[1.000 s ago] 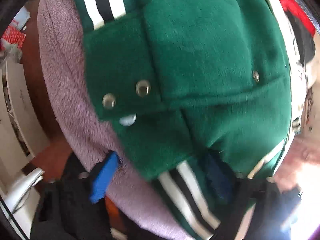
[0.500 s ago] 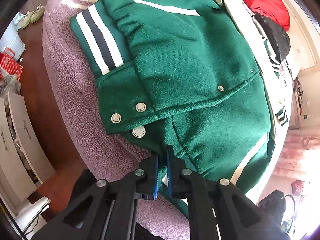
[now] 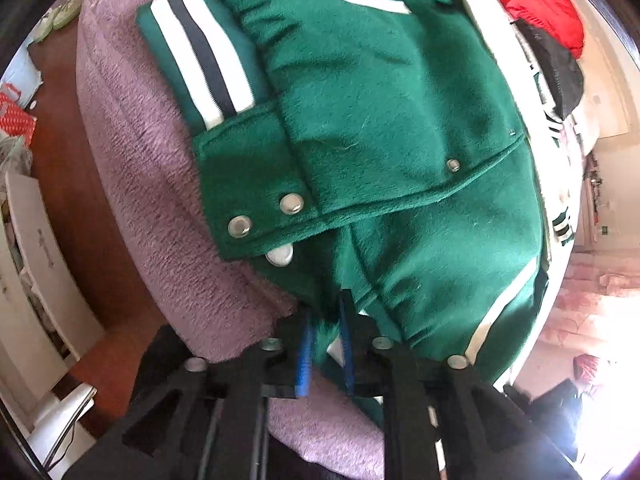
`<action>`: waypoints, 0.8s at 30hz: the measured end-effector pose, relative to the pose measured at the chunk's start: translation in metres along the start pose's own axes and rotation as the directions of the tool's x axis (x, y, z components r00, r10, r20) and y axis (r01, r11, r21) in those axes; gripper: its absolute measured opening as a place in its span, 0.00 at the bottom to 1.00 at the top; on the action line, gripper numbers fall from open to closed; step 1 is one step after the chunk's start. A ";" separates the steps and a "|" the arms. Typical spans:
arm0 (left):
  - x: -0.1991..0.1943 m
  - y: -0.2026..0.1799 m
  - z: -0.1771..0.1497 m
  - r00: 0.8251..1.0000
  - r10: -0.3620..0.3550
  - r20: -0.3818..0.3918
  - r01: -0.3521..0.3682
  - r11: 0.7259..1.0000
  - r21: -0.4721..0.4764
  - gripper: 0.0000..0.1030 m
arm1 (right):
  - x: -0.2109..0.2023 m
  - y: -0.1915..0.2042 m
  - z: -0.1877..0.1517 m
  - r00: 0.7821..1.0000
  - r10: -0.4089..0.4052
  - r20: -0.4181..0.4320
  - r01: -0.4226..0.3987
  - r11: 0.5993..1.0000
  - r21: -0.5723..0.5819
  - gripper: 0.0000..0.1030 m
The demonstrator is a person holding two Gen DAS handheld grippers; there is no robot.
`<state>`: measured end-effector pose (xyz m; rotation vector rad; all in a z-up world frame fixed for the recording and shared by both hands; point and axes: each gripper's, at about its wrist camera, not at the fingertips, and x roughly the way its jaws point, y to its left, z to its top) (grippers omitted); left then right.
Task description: Fold large clothes
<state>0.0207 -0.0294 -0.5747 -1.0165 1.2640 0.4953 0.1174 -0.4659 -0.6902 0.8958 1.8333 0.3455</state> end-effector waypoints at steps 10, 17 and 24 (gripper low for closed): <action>0.006 0.011 -0.011 0.999 -0.018 -0.044 0.017 1.000 -0.012 0.31 | 0.015 0.012 -0.005 0.983 -0.171 0.070 0.174 0.984 -0.030 0.05; 0.001 -0.002 -0.018 0.998 -0.045 -0.037 0.046 0.999 0.013 0.31 | 0.012 -0.004 0.023 0.967 -0.255 -0.028 0.253 0.966 -0.054 0.11; -0.013 -0.043 -0.025 0.998 0.051 0.033 -0.057 0.975 0.213 1.00 | 0.016 0.018 -0.001 0.979 -0.181 -0.095 0.166 0.975 -0.144 0.56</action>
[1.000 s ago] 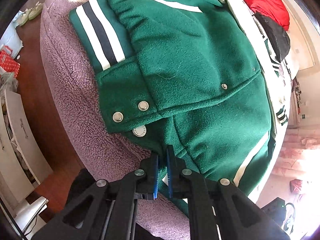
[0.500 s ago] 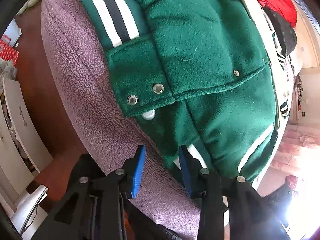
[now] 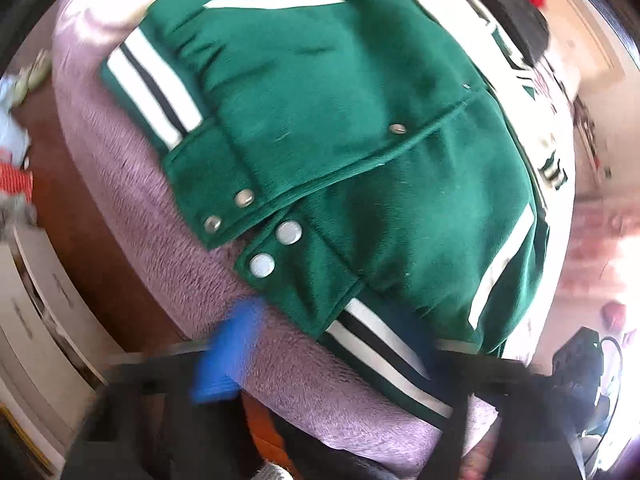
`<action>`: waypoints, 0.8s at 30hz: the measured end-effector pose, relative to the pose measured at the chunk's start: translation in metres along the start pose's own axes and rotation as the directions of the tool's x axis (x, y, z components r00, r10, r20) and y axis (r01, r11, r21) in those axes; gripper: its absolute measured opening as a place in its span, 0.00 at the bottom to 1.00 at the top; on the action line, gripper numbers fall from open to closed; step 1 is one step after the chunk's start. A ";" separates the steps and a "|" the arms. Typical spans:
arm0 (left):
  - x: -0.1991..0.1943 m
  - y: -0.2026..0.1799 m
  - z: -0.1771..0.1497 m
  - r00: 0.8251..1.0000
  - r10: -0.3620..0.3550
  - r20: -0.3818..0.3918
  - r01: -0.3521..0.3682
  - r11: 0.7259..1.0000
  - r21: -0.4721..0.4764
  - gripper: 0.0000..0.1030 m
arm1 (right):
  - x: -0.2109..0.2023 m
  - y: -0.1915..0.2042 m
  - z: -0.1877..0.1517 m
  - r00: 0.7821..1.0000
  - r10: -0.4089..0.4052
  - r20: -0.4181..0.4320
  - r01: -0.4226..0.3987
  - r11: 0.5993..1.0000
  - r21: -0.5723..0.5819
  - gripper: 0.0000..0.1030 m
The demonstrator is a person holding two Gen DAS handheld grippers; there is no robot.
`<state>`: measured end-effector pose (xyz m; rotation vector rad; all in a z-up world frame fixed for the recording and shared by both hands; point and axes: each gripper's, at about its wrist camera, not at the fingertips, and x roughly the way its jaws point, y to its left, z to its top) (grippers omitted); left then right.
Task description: Fold large clothes
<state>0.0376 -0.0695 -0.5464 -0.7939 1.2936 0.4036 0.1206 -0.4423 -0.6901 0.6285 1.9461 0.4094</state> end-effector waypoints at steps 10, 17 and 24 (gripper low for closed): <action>0.020 -0.099 -0.020 0.998 0.060 -0.021 -0.046 0.914 0.403 1.00 | 0.007 -0.002 -0.004 0.995 -0.078 -0.061 0.080 0.997 0.024 0.51; 0.070 -0.178 -0.112 0.986 0.120 -0.116 0.007 0.665 0.747 1.00 | -0.105 -0.037 0.042 0.989 -0.042 0.139 0.030 0.996 0.087 0.59; 0.095 -0.182 -0.145 0.986 0.162 0.037 -0.121 0.548 0.828 0.37 | -0.161 -0.050 0.142 0.970 0.072 0.233 -0.069 0.997 -0.021 0.65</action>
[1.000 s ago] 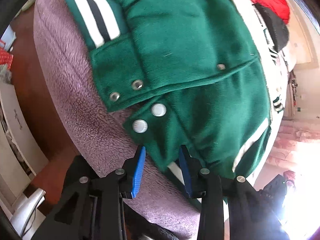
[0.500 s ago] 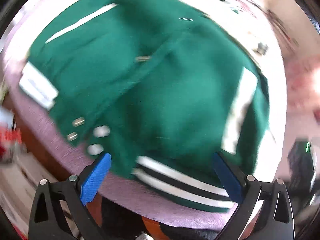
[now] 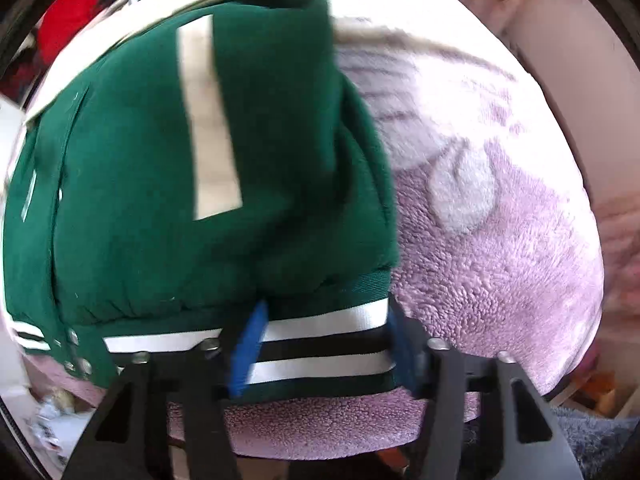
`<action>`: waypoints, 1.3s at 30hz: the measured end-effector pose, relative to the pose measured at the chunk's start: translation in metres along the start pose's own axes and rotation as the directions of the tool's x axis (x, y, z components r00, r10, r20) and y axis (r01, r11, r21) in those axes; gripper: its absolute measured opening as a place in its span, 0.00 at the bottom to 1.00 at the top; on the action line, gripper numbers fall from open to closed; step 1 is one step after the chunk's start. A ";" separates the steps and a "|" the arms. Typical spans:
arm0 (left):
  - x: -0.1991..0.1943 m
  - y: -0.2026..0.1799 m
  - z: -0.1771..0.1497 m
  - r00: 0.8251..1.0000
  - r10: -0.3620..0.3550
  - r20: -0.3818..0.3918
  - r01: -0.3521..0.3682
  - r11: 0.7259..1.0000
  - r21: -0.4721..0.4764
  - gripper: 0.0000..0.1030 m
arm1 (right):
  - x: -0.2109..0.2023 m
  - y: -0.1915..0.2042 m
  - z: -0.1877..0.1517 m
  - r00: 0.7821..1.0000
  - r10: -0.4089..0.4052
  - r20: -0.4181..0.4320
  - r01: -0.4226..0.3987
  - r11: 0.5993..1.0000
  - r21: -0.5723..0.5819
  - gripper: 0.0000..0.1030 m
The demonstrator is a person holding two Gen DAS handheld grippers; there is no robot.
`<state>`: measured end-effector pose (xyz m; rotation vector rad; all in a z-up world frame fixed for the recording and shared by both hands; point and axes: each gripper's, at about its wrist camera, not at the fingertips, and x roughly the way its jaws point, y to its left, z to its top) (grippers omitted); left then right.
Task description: Fold large clothes
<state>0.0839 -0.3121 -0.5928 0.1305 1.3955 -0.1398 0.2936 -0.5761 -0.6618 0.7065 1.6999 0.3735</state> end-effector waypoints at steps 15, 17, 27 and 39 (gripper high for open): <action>-0.068 0.052 0.008 0.985 -0.108 0.137 0.135 0.970 -0.204 0.05 | 0.114 0.105 0.200 0.930 0.367 -0.024 -0.368 0.928 -0.065 0.86; -0.077 0.061 0.011 0.981 -0.110 0.162 0.148 0.959 -0.242 0.04 | 0.124 0.121 0.203 0.948 0.317 -0.009 -0.317 0.946 -0.059 0.70; -0.155 0.181 -0.022 0.926 -0.097 0.365 0.288 0.808 -0.515 0.04 | 0.068 0.227 0.185 0.996 0.090 0.018 -0.089 0.992 -0.087 0.20; -0.155 0.381 -0.107 0.878 0.001 0.479 0.430 0.439 -0.789 0.04 | 0.145 0.512 0.140 0.952 -0.289 0.106 0.303 0.939 -0.164 0.20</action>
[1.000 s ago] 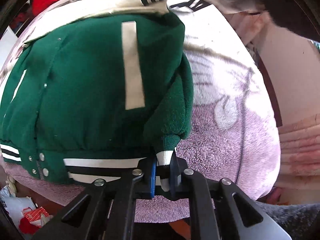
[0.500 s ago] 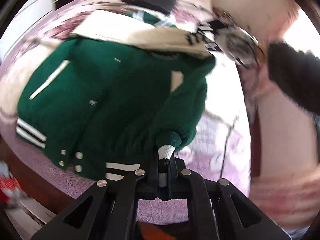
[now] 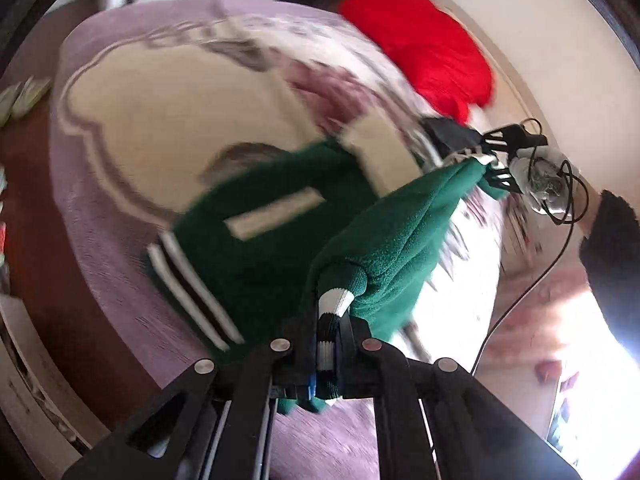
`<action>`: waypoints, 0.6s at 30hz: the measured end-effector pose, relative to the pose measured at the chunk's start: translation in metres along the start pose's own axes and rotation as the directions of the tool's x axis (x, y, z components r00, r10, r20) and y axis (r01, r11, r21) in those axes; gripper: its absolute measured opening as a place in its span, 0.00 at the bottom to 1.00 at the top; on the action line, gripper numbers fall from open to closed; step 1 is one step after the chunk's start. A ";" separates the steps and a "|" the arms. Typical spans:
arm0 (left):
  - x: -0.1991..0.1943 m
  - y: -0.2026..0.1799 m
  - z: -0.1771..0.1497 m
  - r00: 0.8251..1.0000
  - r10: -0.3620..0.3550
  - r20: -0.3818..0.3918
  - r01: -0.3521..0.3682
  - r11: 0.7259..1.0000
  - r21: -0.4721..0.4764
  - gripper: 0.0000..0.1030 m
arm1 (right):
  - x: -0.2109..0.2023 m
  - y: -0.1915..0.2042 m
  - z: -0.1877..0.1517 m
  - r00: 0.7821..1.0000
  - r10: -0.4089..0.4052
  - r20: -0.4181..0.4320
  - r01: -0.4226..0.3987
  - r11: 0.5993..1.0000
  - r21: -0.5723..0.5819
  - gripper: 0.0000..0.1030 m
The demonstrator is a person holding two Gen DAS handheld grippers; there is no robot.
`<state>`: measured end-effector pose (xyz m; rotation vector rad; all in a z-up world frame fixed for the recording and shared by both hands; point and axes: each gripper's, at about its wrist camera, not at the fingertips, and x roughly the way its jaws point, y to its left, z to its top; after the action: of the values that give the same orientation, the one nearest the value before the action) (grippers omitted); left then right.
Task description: Fold large clothes
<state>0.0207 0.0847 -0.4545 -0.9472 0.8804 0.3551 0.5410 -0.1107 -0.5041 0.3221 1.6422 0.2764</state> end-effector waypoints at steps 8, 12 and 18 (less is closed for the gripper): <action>0.074 0.117 0.055 0.996 -0.027 -0.091 0.009 0.980 -0.198 0.04 | 0.129 0.129 0.005 0.954 -0.296 0.036 0.295 0.955 0.024 0.20; 0.106 0.160 0.060 0.971 -0.124 -0.203 0.054 0.945 -0.321 0.16 | 0.164 0.133 0.008 0.926 -0.377 0.007 0.377 0.926 0.024 0.28; 0.074 0.175 0.064 0.978 -0.096 -0.186 0.033 0.948 -0.315 0.60 | 0.143 0.138 -0.002 0.986 -0.128 -0.111 0.124 0.991 -0.040 0.73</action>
<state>-0.0105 0.2279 -0.5915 -1.3190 0.9903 0.3524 0.5330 0.0705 -0.5857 0.1793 1.7601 0.2294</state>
